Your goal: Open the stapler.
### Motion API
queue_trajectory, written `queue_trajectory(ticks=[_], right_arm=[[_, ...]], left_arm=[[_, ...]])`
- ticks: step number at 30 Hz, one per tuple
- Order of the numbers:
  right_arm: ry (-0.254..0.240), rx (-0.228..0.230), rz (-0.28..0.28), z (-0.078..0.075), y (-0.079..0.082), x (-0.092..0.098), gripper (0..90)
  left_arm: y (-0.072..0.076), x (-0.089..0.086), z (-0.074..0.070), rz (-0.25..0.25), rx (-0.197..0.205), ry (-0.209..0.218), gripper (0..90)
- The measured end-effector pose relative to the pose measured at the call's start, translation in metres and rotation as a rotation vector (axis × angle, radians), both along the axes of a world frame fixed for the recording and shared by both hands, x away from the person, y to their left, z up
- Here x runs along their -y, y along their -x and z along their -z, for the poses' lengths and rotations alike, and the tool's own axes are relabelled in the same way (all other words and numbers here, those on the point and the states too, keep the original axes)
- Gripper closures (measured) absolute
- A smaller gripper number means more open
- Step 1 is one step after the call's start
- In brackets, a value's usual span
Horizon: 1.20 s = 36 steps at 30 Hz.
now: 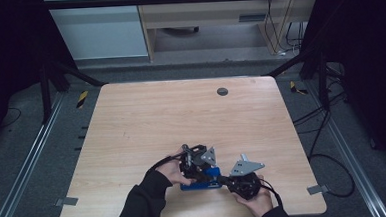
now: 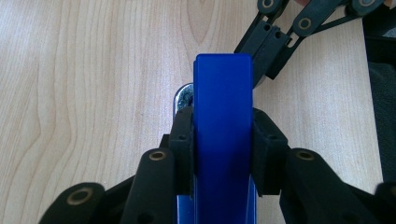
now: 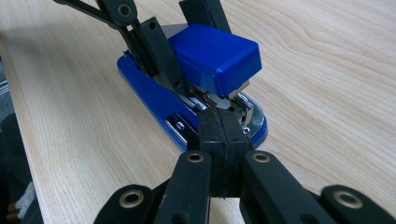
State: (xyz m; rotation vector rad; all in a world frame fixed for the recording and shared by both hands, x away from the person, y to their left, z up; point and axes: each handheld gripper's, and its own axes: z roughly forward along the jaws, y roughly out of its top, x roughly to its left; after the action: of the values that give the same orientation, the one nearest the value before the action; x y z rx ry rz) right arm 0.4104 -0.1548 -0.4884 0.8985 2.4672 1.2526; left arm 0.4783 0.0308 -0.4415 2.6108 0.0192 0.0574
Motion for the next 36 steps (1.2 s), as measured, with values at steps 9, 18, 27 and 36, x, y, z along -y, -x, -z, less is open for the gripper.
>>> queue_trajectory(ticks=[9,18,27,36], right_arm=[[0.018,-0.025,-0.012,0.005,-0.001,-0.002,90.0],[-0.005,-0.028,-0.028,0.002,0.002,0.003,90.0],[-0.04,-0.006,-0.019,-0.003,0.002,0.006,90.0],[-0.051,0.001,-0.005,-0.005,0.0,0.008,90.0]], left_arm=[[0.0,0.0,0.001,-0.009,0.004,0.004,65.7],[0.0,0.0,0.001,-0.016,0.004,0.007,65.6],[0.001,-0.003,0.0,-0.019,0.003,0.02,65.6],[0.0,-0.004,-0.001,-0.018,0.003,0.023,65.6]])
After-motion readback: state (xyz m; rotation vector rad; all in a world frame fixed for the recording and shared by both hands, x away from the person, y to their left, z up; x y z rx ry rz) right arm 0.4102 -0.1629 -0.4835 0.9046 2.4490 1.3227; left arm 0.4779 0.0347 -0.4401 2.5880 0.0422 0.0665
